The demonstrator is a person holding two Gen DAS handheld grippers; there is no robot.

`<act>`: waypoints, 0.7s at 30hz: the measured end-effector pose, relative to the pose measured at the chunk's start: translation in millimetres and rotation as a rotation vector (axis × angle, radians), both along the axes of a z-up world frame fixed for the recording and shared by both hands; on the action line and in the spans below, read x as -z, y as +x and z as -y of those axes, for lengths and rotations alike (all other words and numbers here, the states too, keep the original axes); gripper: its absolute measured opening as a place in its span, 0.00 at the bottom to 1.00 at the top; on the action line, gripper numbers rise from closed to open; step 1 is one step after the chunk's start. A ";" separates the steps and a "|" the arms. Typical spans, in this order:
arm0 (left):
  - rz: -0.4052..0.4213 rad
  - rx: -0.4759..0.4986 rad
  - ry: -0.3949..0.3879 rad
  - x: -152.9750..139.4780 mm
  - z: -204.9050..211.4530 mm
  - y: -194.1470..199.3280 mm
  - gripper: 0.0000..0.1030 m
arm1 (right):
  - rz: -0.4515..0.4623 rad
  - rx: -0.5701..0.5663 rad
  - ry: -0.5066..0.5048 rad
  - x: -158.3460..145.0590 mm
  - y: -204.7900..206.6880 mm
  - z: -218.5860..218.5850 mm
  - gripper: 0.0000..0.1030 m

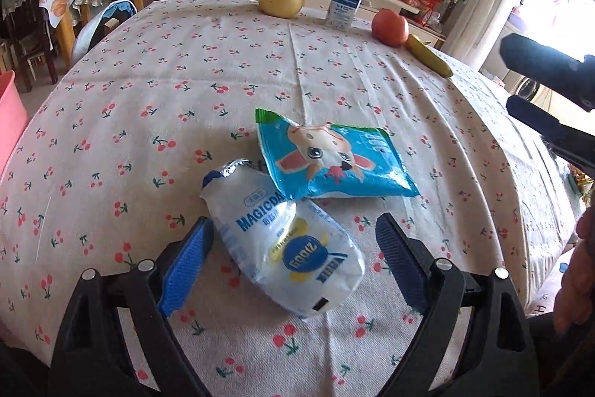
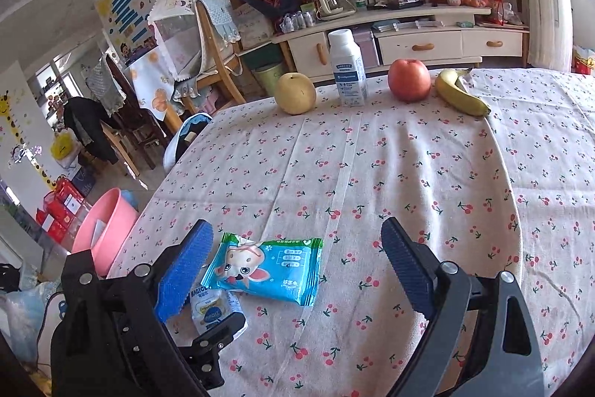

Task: Collect trash
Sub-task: 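Grasp the MAGICDAY drink pouch with the left tool while the right tool grasps the blue wipes packet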

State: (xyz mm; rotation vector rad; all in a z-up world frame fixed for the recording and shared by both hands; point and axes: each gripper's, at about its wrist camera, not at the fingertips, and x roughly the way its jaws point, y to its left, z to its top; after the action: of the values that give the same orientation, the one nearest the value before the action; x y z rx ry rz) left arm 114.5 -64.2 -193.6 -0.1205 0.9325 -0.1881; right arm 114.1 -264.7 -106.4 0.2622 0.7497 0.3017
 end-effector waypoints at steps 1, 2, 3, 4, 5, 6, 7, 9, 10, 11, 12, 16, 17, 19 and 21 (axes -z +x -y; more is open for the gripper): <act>0.004 -0.003 0.024 -0.2 0.1 1.7 0.87 | -0.008 0.005 0.002 1.8 0.7 0.7 0.88; 0.002 -0.007 0.058 0.2 0.2 2.9 0.87 | -0.017 0.010 0.004 3.6 1.5 2.0 0.88; -0.002 -0.004 0.074 0.7 -0.3 3.0 0.86 | -0.030 0.013 0.004 6.4 2.6 2.9 0.88; 0.001 -0.001 0.084 0.6 -1.7 2.0 0.85 | -0.045 0.014 0.001 9.4 4.2 2.8 0.88; 0.003 0.002 0.099 0.3 -2.5 0.7 0.81 | -0.060 0.014 -0.002 12.7 6.0 2.5 0.88; 0.003 0.008 0.115 0.1 -2.9 0.0 0.77 | -0.076 0.012 -0.006 16.1 7.5 0.6 0.88; 0.004 0.016 0.126 0.0 -3.7 -0.4 0.76 | -0.089 0.007 -0.008 19.6 9.1 -1.8 0.88; 0.005 0.019 0.138 -0.6 -6.7 -1.2 0.76 | -0.113 -0.016 -0.019 26.5 11.4 -10.6 0.88; 0.003 0.016 0.141 -1.2 -9.8 -1.0 0.76 | -0.125 -0.033 -0.037 30.3 12.3 -17.7 0.88; 0.001 0.012 0.143 -1.3 -12.6 -0.7 0.75 | -0.134 -0.052 -0.056 33.9 13.4 -24.8 0.88; -0.001 0.008 0.144 -1.8 -16.4 0.0 0.74 | -0.141 -0.070 -0.072 37.8 14.7 -31.1 0.88; -0.004 -0.019 0.152 -4.5 -33.7 5.3 0.70 | -0.171 -0.115 -0.109 53.9 18.9 -55.8 0.88; -0.005 -0.028 0.148 -5.0 -38.8 6.8 0.61 | -0.174 -0.123 -0.117 56.5 20.2 -60.7 0.88; -0.011 -0.045 0.135 -5.8 -48.7 9.9 0.57 | -0.173 -0.133 -0.120 60.0 23.1 -68.2 0.89; -0.015 -0.057 0.124 -5.6 -56.8 11.8 0.56 | -0.175 -0.137 -0.126 63.9 26.0 -74.4 0.90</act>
State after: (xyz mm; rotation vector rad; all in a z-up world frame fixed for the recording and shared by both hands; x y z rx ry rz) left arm 126.3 -7.4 -188.0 -0.0335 0.9518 -0.0764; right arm 140.1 -190.3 -170.3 0.1184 0.9583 0.3630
